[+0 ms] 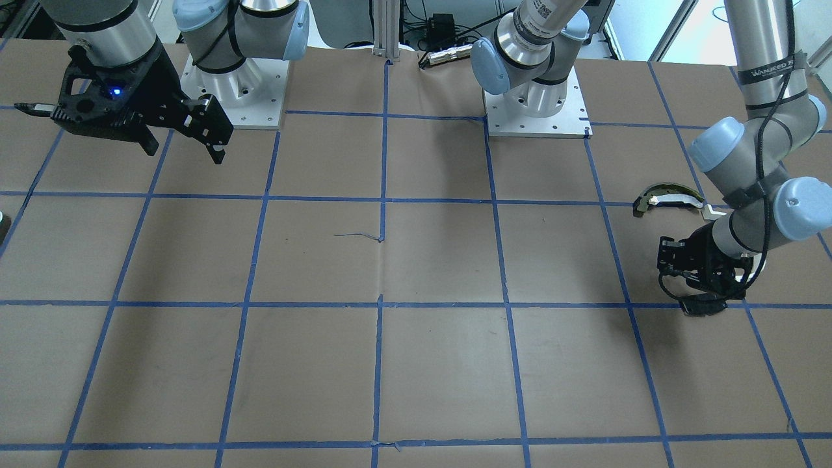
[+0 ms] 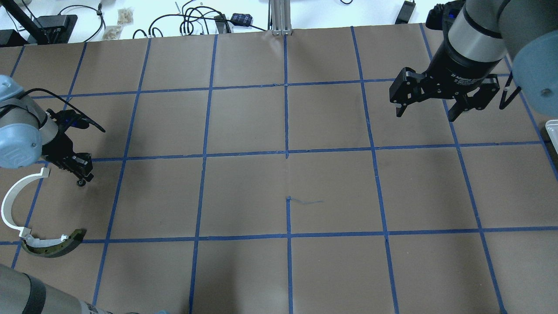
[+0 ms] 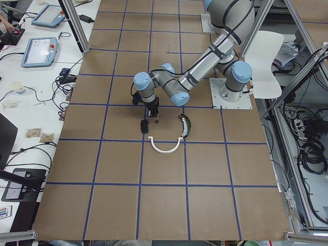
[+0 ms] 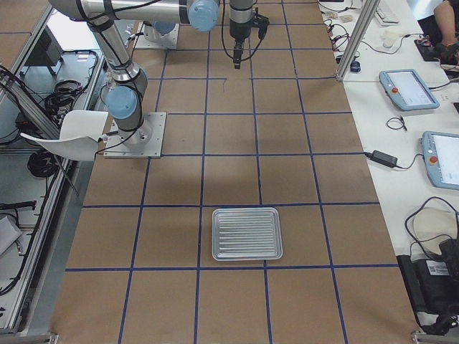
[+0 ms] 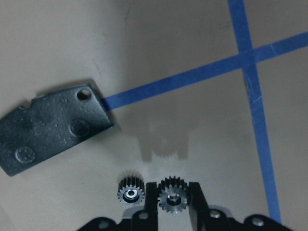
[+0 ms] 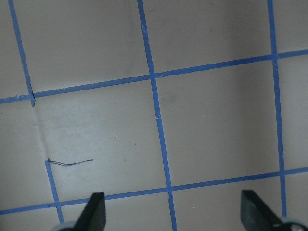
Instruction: Place bearing gear from tray to pile
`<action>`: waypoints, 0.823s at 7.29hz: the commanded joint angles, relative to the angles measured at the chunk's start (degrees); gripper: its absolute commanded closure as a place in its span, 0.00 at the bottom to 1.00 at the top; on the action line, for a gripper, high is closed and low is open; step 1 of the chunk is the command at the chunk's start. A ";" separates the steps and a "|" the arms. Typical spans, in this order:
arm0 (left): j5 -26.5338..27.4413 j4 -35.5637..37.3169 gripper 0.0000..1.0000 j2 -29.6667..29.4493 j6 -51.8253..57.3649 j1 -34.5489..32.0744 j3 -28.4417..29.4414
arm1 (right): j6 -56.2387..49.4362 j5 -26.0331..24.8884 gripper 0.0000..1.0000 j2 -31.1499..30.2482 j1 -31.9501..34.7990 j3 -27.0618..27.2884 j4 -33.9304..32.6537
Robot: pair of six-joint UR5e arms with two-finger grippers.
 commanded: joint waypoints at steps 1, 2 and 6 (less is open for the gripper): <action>0.02 -0.24 0.40 0.62 -0.71 0.01 0.19 | -0.07 0.26 0.00 -0.02 0.00 0.00 -0.09; 0.19 -1.02 0.38 1.67 -0.98 -0.68 0.71 | -0.15 0.26 0.00 -0.02 0.00 0.00 -0.09; -0.16 -24.00 0.26 11.85 -25.42 -19.62 16.14 | -0.60 0.08 0.00 -0.37 0.00 0.00 0.00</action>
